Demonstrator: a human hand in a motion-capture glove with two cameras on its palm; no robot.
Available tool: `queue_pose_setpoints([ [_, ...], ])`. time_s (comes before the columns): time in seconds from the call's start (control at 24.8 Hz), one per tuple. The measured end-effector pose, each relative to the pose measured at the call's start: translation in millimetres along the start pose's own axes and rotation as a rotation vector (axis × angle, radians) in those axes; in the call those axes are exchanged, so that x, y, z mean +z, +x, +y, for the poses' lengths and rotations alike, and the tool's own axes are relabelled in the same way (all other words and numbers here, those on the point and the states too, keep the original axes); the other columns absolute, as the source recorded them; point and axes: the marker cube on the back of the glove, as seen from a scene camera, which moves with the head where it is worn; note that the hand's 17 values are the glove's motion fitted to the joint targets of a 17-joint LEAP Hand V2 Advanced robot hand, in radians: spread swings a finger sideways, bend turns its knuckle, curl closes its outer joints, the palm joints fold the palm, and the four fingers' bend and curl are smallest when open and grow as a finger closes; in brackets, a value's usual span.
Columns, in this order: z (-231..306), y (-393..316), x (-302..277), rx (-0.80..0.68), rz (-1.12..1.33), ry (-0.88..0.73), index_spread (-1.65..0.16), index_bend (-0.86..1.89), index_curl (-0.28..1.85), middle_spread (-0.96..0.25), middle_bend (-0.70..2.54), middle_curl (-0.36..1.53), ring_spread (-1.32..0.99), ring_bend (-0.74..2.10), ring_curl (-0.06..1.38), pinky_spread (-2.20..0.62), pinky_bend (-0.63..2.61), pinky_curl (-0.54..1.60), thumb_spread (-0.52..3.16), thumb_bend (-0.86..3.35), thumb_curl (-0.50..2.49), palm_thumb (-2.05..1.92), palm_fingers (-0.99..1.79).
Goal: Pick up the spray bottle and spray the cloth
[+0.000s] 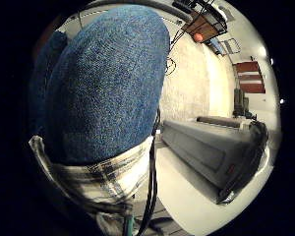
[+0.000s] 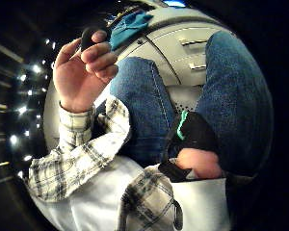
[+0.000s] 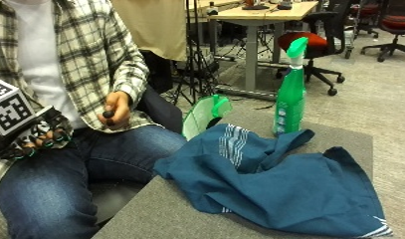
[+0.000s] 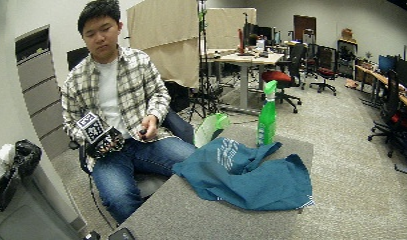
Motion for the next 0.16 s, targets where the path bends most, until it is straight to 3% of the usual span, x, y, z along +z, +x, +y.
queue_pose_setpoints([
  [0.16,2.1,0.2,1.0,-0.007,-0.001,-0.001,-0.39,0.17,0.30,-0.08,0.16,0.22,0.16,0.21,0.29,0.20,0.42,0.27,1.18,-0.01,0.55,0.66,-0.06],
])
